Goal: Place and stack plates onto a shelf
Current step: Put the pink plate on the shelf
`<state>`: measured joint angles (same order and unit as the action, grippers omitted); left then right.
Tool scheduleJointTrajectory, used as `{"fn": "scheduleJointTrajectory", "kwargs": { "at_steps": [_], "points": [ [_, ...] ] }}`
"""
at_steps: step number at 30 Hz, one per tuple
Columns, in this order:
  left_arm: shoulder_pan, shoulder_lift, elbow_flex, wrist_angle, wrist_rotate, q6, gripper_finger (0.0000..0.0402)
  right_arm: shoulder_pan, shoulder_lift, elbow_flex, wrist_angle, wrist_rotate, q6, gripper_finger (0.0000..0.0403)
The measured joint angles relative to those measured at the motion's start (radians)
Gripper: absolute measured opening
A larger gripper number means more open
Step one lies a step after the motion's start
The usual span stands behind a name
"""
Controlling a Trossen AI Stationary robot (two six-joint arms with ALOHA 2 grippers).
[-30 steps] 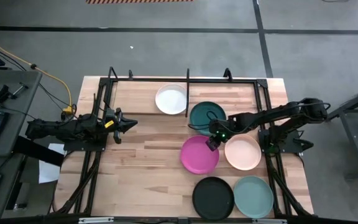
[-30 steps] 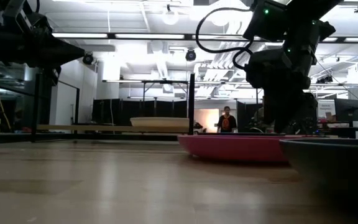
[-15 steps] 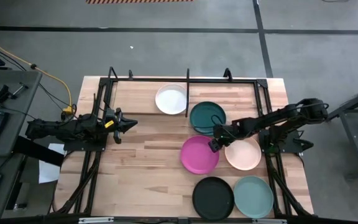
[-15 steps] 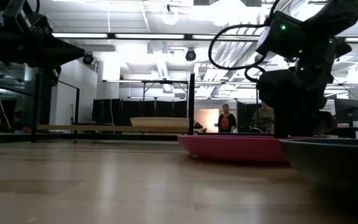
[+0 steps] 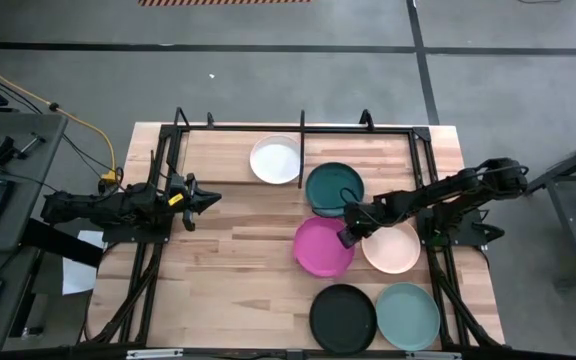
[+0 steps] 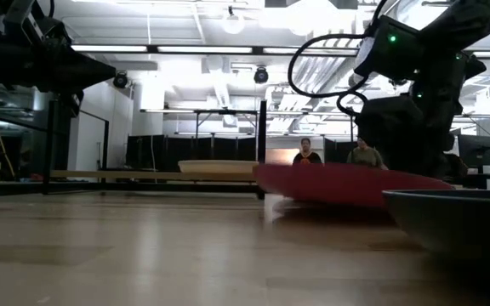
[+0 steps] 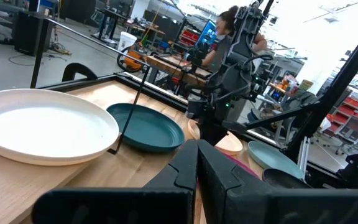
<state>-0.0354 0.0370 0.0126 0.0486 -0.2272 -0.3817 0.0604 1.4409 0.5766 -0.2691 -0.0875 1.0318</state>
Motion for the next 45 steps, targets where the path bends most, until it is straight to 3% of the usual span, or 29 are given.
{"fn": "scheduleJointTrajectory", "kwargs": {
  "at_steps": [9,20,26,31,37,41,45],
  "points": [
    [0.000,0.000,0.000,0.000,0.000,0.000,0.0001,-0.001,0.000,0.048,-0.011,-0.048,-0.067,0.0002],
    [0.000,0.000,0.000,0.000,0.000,0.000,0.0001,-0.030,-0.003,0.279,0.007,0.005,-0.231,0.0000],
    [0.000,0.000,0.000,0.000,0.000,0.000,0.0001,-0.061,0.052,0.323,0.258,0.010,-0.240,0.0000],
    [0.000,0.000,0.000,0.000,0.000,0.000,0.0001,-0.027,0.166,0.328,0.388,0.121,-0.121,0.0000],
    [0.000,0.000,0.000,0.000,0.000,0.000,0.0001,0.029,0.319,0.342,0.444,0.245,0.170,0.0000],
    [0.000,0.000,0.000,0.000,0.000,0.000,0.0001,0.042,0.423,0.457,0.431,0.367,0.307,0.0000],
    [0.000,0.000,0.000,0.000,0.000,0.000,0.0001,0.037,0.562,0.680,0.239,0.419,0.341,0.0000]
  ]
}}
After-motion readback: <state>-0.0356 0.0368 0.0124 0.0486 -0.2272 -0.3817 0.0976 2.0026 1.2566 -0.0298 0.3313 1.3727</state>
